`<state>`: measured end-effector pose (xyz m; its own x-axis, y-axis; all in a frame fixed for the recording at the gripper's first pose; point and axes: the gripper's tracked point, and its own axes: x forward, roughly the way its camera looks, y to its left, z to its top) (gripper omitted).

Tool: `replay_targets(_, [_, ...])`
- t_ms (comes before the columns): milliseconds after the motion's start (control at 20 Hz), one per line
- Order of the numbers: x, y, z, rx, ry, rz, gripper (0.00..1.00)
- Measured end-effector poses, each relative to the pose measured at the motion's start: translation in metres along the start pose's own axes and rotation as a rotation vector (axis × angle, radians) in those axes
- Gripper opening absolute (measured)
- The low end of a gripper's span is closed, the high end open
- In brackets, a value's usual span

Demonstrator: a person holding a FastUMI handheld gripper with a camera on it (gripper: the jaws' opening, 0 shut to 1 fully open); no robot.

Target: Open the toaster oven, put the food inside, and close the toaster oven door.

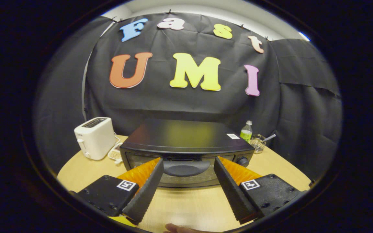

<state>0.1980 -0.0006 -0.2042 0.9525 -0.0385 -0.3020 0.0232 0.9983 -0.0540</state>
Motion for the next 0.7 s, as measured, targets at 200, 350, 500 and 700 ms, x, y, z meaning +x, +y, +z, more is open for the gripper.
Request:
replay_targets(200, [0.030,0.011,0.000,0.072,0.035,0.004,1.00])
replay_targets(350, [0.032,0.012,-0.003,0.102,0.049,0.022,1.00])
replay_targets(500, [0.027,0.010,-0.006,0.098,0.025,0.056,1.00])
replay_targets(700, [0.017,0.009,-0.013,0.059,-0.030,0.073,1.00])
